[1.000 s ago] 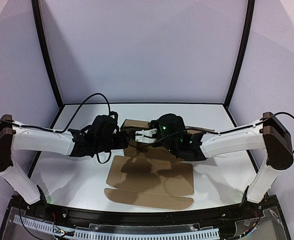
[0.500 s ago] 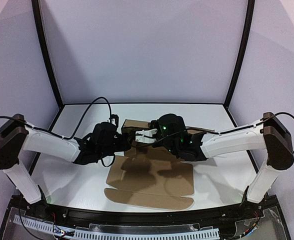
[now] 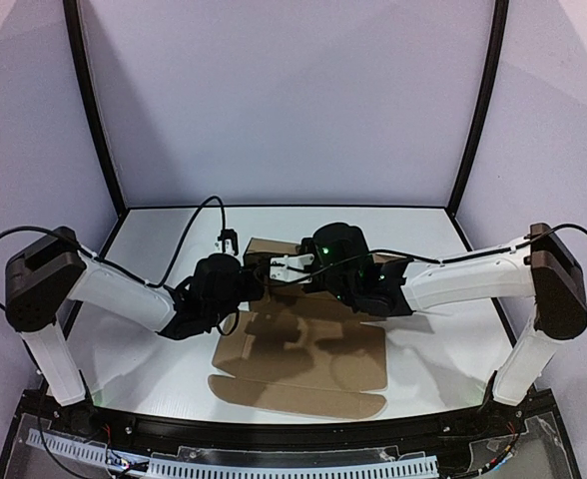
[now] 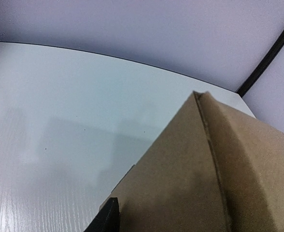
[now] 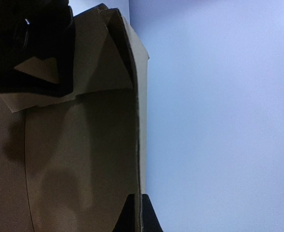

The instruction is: Fold the paper box

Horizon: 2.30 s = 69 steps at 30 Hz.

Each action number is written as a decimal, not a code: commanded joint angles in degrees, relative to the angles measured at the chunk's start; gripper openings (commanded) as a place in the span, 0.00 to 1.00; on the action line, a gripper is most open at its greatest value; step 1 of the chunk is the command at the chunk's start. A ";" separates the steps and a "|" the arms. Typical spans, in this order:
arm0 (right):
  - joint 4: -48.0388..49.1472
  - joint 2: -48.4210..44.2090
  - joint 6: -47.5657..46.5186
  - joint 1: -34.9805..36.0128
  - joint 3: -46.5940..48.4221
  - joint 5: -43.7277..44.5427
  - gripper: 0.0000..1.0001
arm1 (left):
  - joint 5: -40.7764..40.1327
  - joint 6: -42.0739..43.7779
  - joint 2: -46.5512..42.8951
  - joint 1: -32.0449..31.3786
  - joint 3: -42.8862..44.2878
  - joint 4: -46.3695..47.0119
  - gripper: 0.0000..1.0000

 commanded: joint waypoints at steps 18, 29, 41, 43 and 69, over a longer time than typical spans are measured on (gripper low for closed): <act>-26.23 2.72 7.26 1.26 -2.67 -9.20 0.00 | -25.53 -4.55 5.44 -1.11 6.47 -10.21 0.01; -26.35 2.32 7.39 1.29 -2.80 -7.79 0.00 | -35.61 -23.92 5.06 -1.13 13.00 -40.73 0.03; -26.02 0.56 10.35 1.29 -1.36 -9.18 0.07 | -29.14 -14.73 3.00 -1.09 8.60 -27.77 0.01; -25.82 -0.26 11.44 1.20 -0.58 -9.82 0.14 | -26.25 -11.00 2.14 -1.10 6.83 -21.83 0.01; -30.67 -27.56 42.54 -11.77 8.22 -14.61 0.98 | -8.93 9.67 -7.40 -0.73 10.78 -22.58 0.01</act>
